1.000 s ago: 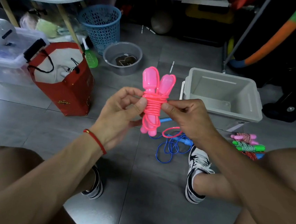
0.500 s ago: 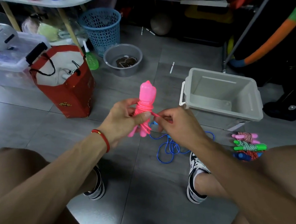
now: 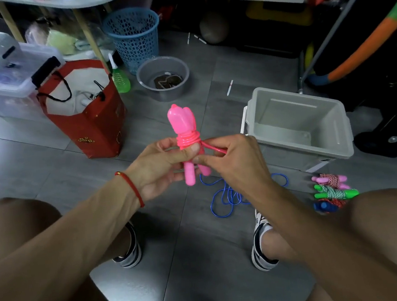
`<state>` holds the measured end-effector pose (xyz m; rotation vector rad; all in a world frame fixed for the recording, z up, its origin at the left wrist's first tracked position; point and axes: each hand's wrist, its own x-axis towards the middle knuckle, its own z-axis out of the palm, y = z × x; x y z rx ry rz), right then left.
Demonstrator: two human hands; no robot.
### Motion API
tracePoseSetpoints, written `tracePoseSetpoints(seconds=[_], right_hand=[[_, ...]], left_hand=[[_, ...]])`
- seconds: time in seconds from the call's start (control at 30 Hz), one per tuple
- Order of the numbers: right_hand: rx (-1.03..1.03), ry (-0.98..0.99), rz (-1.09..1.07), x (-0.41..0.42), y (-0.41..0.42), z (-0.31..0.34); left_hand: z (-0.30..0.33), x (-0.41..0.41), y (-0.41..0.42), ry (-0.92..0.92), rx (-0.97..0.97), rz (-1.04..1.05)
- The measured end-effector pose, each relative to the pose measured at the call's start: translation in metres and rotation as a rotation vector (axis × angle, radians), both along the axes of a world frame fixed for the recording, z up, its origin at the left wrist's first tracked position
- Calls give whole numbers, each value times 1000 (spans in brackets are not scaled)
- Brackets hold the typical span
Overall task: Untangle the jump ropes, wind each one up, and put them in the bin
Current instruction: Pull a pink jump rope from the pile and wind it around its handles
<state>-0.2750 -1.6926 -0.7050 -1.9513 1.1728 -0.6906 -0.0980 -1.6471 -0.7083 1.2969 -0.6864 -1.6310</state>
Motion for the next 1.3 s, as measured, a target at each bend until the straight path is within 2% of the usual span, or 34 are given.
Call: tracePoseSetpoints(seconds=[0.1,0.2,0.3,0.47,0.57,0.7,0.83,0.93,1.0,1.17,1.3], right_hand=[[91,-146,-7,-9,-13,-2],[221,-310,65,-16,-19,0],[294,-427,158,-16,-15,-1],[319,-390,241,-19,-13,-7],[279,-277,159,-15,-10,-8],[202,86,19,-6,-9,-22],[39,401,-47,4,-7,-12],[-35,493,-78,10,-6,-4],[10,437,-83,15,-5,-2],[234,110,-142,28,-1,4],[360,-122,-186,30,-3,7]], left_hand=[[5,9,-1,137,-39,-131],[3,16,0,226,-57,-136],[-2,15,3,129,-78,-151],[-2,10,4,123,-139,-248],[-1,8,3,39,-165,-198],[-4,1,2,-207,-199,-80],[-11,-3,-1,-374,-259,-2],[-16,-5,-6,-496,-319,24],[-18,-6,-8,-579,-335,36],[-15,-4,-16,-658,-355,102],[-7,-4,-15,-855,-396,106]])
